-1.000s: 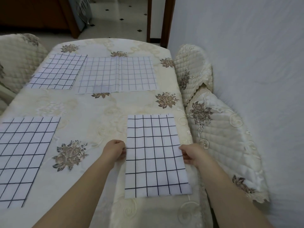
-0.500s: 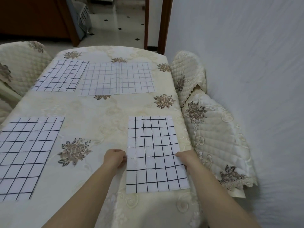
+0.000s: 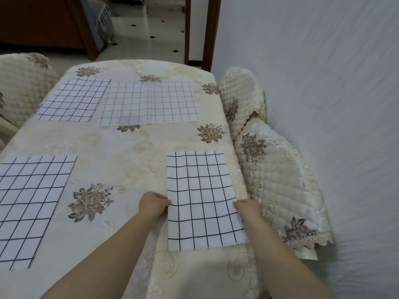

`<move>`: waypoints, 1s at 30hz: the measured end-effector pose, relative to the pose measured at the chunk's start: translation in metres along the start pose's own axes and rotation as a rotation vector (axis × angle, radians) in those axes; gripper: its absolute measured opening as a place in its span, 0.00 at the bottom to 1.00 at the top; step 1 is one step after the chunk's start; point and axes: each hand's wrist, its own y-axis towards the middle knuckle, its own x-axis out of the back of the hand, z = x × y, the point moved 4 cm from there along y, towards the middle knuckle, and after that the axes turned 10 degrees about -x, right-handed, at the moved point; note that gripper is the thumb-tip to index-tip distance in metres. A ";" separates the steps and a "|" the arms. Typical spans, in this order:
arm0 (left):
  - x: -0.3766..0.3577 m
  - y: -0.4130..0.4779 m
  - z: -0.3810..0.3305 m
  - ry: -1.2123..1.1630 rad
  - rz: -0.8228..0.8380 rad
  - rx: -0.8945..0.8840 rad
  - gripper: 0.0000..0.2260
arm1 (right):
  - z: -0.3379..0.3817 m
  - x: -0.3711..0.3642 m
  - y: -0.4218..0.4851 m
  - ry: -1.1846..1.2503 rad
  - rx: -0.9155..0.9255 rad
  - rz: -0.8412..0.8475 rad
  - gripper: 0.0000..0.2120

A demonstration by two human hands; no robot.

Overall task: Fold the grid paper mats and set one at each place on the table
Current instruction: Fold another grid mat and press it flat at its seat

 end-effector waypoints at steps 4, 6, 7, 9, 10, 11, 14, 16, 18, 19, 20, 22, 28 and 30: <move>-0.001 0.008 -0.008 0.004 0.009 -0.012 0.06 | 0.005 0.002 0.007 -0.011 0.024 -0.051 0.11; -0.002 0.010 -0.007 0.020 0.009 -0.004 0.05 | 0.007 0.002 0.010 -0.027 0.053 -0.057 0.10; -0.001 0.011 -0.005 0.027 0.008 -0.001 0.05 | 0.007 0.002 0.012 -0.038 0.056 -0.050 0.09; -0.001 0.012 -0.002 0.026 0.002 0.002 0.04 | 0.005 0.003 0.013 -0.040 0.047 -0.042 0.04; 0.000 0.012 -0.001 0.027 0.000 0.002 0.04 | 0.003 0.004 0.012 -0.033 0.040 -0.049 0.03; 0.000 0.013 0.001 0.030 -0.003 -0.002 0.04 | 0.000 0.003 0.013 -0.017 0.029 -0.051 0.03; 0.000 0.012 0.001 0.026 -0.002 -0.012 0.04 | -0.007 0.003 0.014 0.042 0.021 -0.065 0.03; 0.000 0.011 0.003 0.018 -0.001 -0.024 0.03 | -0.009 0.003 0.012 0.023 0.031 -0.060 0.08; 0.000 0.011 0.006 -0.007 -0.009 -0.036 0.03 | -0.011 0.003 0.013 0.039 0.034 -0.061 0.10; 0.000 0.011 0.007 -0.033 -0.013 -0.045 0.03 | -0.012 0.003 0.013 0.053 0.029 -0.056 0.10; 0.001 0.009 0.007 -0.057 -0.015 -0.051 0.04 | -0.013 0.002 0.015 0.067 0.032 -0.051 0.10; 0.002 0.007 0.008 -0.073 -0.014 -0.060 0.08 | -0.014 0.002 0.015 0.090 0.047 -0.042 0.06; 0.009 -0.006 0.012 -0.047 -0.016 -0.077 0.12 | -0.015 0.008 0.009 0.194 0.035 -0.040 0.04; 0.011 -0.011 0.016 -0.101 -0.012 -0.022 0.10 | -0.014 0.009 0.009 0.222 0.040 -0.013 0.03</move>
